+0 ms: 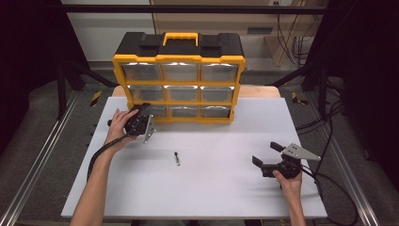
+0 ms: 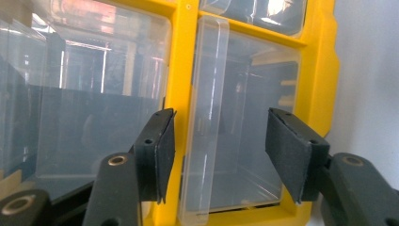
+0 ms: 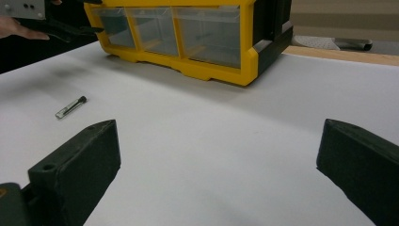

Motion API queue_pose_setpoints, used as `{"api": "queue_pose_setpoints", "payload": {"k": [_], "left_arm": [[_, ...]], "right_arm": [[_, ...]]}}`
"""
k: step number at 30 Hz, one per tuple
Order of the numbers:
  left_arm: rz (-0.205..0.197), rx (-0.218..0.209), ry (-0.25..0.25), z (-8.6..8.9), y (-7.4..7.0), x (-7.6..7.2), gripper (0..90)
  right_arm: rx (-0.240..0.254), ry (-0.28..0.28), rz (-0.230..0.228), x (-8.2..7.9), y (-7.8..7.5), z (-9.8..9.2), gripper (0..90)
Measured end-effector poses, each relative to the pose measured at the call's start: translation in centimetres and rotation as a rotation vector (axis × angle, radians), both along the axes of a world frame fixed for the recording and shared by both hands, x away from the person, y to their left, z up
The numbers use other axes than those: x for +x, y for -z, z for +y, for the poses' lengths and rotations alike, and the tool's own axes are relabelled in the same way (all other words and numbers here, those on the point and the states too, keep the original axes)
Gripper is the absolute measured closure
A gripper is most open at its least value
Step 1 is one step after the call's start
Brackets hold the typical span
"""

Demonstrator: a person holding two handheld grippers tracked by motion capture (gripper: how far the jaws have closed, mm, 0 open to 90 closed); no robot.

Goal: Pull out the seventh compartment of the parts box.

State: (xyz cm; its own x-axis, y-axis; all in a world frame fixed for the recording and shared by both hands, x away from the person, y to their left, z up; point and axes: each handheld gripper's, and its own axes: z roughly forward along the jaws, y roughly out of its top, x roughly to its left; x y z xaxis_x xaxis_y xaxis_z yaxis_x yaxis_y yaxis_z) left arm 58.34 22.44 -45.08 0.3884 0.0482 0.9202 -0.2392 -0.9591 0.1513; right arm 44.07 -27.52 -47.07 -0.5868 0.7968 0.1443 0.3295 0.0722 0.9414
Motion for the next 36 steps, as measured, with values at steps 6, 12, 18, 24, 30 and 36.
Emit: {"api": "queue_pose_setpoints", "payload": {"k": [6,12,18,24,30,36], "left_arm": [[-0.018,0.005,0.008,0.2,0.5,0.0,50.2],[-0.055,0.011,0.011,0.0,0.9,0.1,52.9],[-0.092,0.018,0.012,0.0,1.2,0.0,56.6],[-0.119,0.023,0.011,0.1,1.4,0.0,58.4],[-0.144,0.030,0.012,0.1,1.6,0.0,60.7],[-0.181,0.045,0.022,-0.1,1.8,0.0,65.1]], "right_arm": [[0.000,-0.001,-0.001,0.0,0.0,0.0,0.9],[0.002,0.002,0.000,0.0,0.0,0.0,1.0],[-0.001,0.002,-0.001,0.0,0.0,0.0,1.0],[-0.002,0.003,0.000,0.0,0.0,0.0,1.1],[-0.001,0.002,0.000,0.0,0.0,0.0,1.1],[-0.002,0.004,0.000,0.0,0.0,0.0,1.1]]}}
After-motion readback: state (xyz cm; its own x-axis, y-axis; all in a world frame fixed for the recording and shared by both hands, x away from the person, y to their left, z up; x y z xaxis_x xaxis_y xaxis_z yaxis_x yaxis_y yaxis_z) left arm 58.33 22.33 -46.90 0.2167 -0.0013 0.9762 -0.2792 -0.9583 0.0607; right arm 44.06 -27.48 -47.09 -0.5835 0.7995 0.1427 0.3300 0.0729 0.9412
